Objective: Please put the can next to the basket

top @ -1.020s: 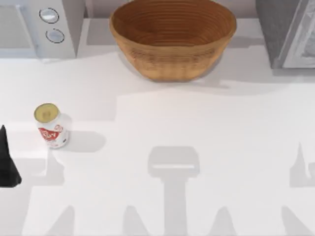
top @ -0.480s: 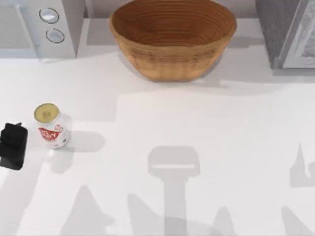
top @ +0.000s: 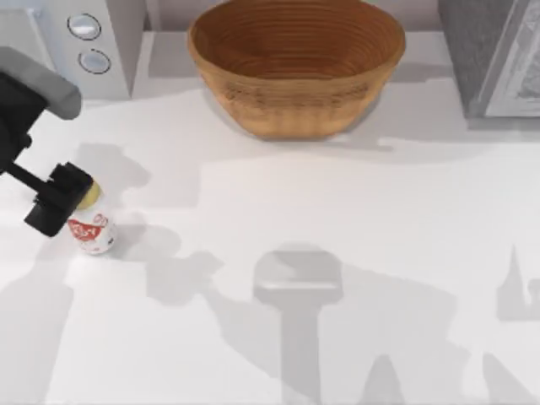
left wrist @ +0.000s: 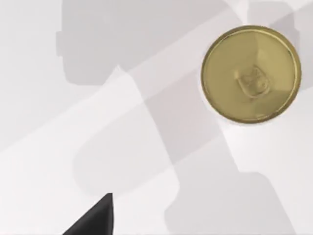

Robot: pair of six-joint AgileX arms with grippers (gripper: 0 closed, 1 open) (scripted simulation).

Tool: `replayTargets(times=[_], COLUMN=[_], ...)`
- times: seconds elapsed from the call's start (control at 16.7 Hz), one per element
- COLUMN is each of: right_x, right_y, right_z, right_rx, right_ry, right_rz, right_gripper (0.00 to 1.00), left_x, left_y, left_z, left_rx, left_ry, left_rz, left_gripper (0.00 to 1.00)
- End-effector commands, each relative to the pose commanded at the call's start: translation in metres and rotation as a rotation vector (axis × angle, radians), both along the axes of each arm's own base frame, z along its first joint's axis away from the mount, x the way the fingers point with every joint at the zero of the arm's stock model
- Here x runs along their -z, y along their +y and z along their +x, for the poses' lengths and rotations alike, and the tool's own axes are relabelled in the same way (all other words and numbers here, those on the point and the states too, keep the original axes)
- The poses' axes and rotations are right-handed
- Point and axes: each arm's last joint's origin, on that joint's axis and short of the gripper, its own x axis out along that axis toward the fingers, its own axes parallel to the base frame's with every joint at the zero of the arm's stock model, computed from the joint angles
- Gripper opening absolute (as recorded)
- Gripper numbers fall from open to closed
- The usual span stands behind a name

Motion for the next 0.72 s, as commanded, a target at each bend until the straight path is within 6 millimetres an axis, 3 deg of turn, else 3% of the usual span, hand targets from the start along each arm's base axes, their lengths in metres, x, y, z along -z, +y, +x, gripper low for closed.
replayTargets(times=[0.36,0.54,0.72], right_x=[0.000,0.000,0.000], right_y=[0.000,0.000,0.000], right_z=[0.000,0.000,0.000], right_rx=[0.000,0.000,0.000], right_ry=[0.000,0.000,0.000], right_rz=[0.000,0.000,0.000], right_gripper=[1.00,1.00,1.00], left_x=[0.025,0.035,0.037], left_y=[-0.021,-0.028,-0.029], left_z=[0.070,0.087,0.092], left_rx=[0.156,0.198,0.209], left_ry=[0.281,0.347,0.362], left_rz=[0.074,0.087,0.090], left_gripper=[1.00,1.00,1.00])
